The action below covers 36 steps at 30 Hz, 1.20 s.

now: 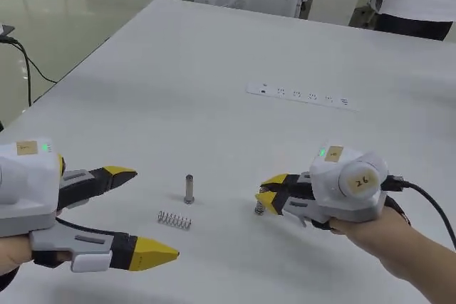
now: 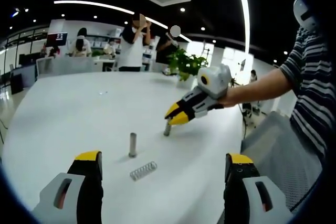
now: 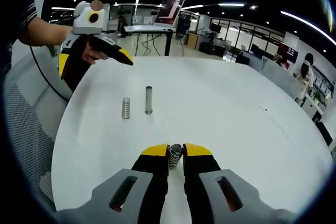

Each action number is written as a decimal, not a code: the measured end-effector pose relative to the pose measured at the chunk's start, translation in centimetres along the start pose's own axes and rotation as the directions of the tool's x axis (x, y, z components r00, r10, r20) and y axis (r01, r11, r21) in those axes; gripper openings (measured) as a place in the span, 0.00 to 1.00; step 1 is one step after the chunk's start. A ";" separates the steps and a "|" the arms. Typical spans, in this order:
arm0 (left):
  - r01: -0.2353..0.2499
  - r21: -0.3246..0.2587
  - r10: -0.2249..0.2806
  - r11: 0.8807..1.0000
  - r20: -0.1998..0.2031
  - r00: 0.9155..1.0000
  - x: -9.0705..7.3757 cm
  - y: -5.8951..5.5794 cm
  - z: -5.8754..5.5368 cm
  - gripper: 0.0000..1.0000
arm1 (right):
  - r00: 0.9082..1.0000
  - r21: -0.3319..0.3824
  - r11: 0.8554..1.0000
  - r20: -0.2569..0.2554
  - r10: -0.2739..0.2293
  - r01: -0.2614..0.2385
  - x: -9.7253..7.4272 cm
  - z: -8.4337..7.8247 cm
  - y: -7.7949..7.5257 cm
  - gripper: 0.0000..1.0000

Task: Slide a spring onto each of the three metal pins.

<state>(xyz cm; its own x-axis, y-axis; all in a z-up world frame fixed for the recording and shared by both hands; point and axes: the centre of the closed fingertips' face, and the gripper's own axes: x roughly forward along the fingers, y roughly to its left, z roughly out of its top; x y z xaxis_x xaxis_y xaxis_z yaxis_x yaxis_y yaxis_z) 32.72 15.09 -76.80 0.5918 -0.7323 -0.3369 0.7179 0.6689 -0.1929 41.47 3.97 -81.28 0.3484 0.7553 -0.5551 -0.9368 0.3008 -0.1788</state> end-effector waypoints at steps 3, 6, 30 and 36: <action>-0.001 0.000 0.001 1.000 0.000 1.000 0.0 0.0 0.0 0.94 | 1.000 -0.012 1.000 -0.001 0.005 -0.005 0.0 0.0 0.1 0.07; -0.002 0.002 0.002 1.000 0.001 1.000 0.0 0.0 0.1 0.94 | 1.000 -0.006 1.000 -0.001 0.005 -0.005 0.1 0.0 0.1 0.08; -0.005 0.007 0.005 1.000 0.018 1.000 -0.1 0.1 0.8 0.92 | 0.998 0.019 1.000 0.067 0.004 -0.006 -2.2 2.7 -0.3 0.12; -0.004 0.005 0.004 1.000 0.015 1.000 0.0 0.1 0.8 0.92 | 0.994 0.042 0.999 0.110 0.018 -0.022 -3.1 3.9 0.3 0.11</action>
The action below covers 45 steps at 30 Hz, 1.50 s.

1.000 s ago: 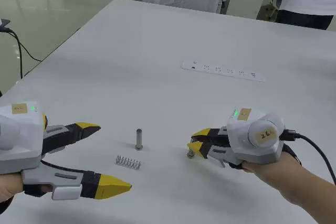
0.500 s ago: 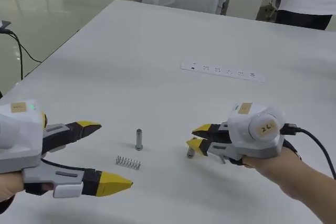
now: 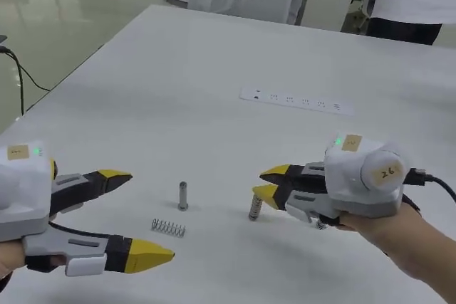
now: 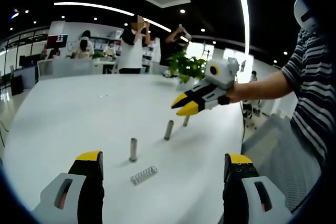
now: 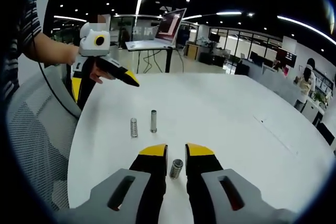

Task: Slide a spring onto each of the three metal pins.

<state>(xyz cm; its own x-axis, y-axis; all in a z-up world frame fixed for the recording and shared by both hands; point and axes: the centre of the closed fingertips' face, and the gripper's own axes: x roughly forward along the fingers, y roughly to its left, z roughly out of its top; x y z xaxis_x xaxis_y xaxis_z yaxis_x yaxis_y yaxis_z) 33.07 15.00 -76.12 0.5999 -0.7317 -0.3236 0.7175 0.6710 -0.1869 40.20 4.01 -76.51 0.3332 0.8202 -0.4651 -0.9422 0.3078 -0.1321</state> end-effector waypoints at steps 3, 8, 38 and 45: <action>0.002 -0.001 -0.002 1.000 -0.002 1.000 0.0 -0.1 0.0 0.92 | 1.000 0.002 1.000 0.008 0.014 -0.014 0.0 0.1 0.8 0.11; 0.002 -0.002 -0.002 1.000 0.001 1.000 0.0 -0.1 0.1 0.92 | 0.999 0.000 0.999 -0.003 0.043 -0.043 0.4 -0.4 2.2 0.11; -0.001 -0.007 0.001 1.000 -0.010 1.000 -0.4 -0.3 -0.6 0.92 | 0.995 0.032 0.996 -0.048 0.087 -0.086 1.5 -2.8 4.9 0.10; -0.003 -0.008 0.003 1.000 -0.010 1.000 -0.5 -0.2 -0.7 0.92 | 0.994 0.017 0.995 -0.029 0.101 -0.101 2.5 -1.3 5.2 0.09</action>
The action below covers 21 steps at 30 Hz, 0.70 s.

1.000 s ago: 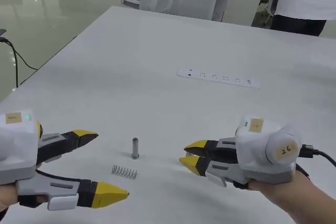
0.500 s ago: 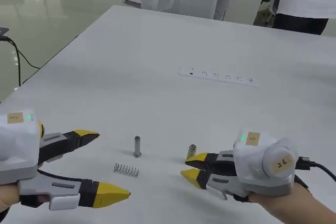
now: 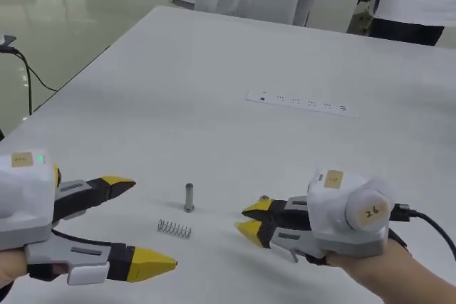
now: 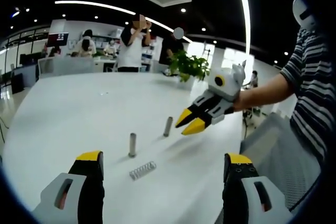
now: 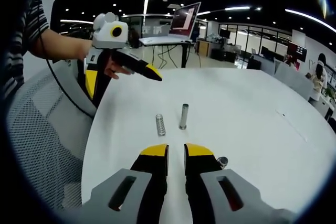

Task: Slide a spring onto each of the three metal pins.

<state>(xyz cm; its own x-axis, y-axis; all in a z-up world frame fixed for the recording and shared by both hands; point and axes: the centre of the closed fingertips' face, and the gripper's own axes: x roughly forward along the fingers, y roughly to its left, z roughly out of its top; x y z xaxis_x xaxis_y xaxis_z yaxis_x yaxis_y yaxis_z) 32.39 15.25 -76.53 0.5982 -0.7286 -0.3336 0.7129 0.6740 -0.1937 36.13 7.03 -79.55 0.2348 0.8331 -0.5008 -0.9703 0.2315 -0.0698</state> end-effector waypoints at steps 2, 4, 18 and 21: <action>0.001 -0.001 -0.001 1.000 -0.001 1.000 0.0 0.0 0.0 0.92 | 1.000 -0.006 1.000 0.008 0.006 -0.006 0.4 0.6 0.1 0.09; 0.000 0.000 0.000 1.000 -0.002 1.000 -0.1 0.0 0.0 0.92 | 1.000 -0.013 1.000 0.015 0.012 -0.012 0.7 1.2 0.2 0.09; -0.005 -0.003 0.005 1.000 -0.001 1.000 -0.3 0.2 -0.1 0.92 | 0.997 -0.056 0.997 0.064 0.052 -0.049 3.1 4.6 1.0 0.09; -0.007 -0.004 0.007 1.000 0.002 1.000 -0.3 0.3 -0.1 0.92 | 0.996 -0.064 0.996 0.066 0.061 -0.056 3.8 4.9 1.2 0.09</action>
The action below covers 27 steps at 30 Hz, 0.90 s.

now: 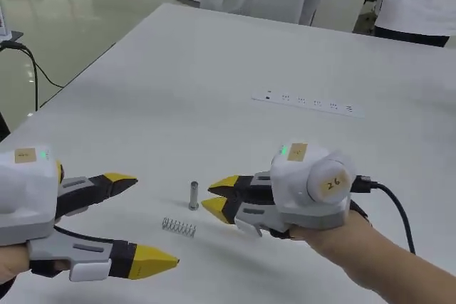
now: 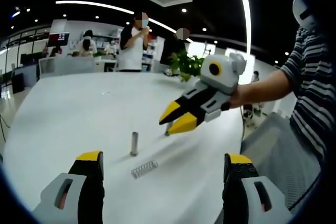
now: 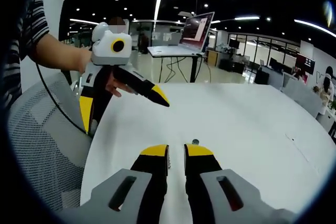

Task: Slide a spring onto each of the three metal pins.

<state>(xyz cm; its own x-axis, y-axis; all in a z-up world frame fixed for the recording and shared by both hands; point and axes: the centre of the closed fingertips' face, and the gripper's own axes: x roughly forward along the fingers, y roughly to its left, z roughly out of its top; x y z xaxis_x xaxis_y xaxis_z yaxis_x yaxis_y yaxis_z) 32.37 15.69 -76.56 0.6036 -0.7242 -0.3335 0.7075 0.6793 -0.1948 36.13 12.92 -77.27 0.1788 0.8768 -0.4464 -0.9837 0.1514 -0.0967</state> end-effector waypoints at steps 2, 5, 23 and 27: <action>0.000 -0.002 0.000 1.000 -0.002 1.000 0.0 0.0 -0.1 0.92 | 1.000 0.001 1.000 0.002 0.005 -0.005 0.3 0.1 0.2 0.09; -0.002 -0.001 0.002 1.000 0.000 1.000 -0.1 0.1 0.0 0.92 | 1.000 -0.003 1.000 0.001 0.017 -0.017 1.0 0.2 0.5 0.09; -0.003 0.000 0.003 1.000 -0.007 1.000 -0.4 0.2 -0.2 0.92 | 0.993 0.003 0.998 -0.100 0.058 -0.058 4.2 -3.2 1.6 0.09; -0.003 0.000 0.003 1.000 -0.008 1.000 -0.4 0.2 -0.2 0.92 | 0.990 0.008 0.998 -0.128 0.058 -0.057 4.7 -4.1 1.6 0.09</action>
<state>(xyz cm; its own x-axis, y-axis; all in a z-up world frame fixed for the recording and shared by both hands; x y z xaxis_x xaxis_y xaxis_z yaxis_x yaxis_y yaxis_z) 32.16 16.12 -76.68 0.6027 -0.7212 -0.3415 0.7057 0.6815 -0.1937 35.43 15.43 -83.19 0.1226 0.8185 -0.5612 -0.9924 0.1047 -0.0641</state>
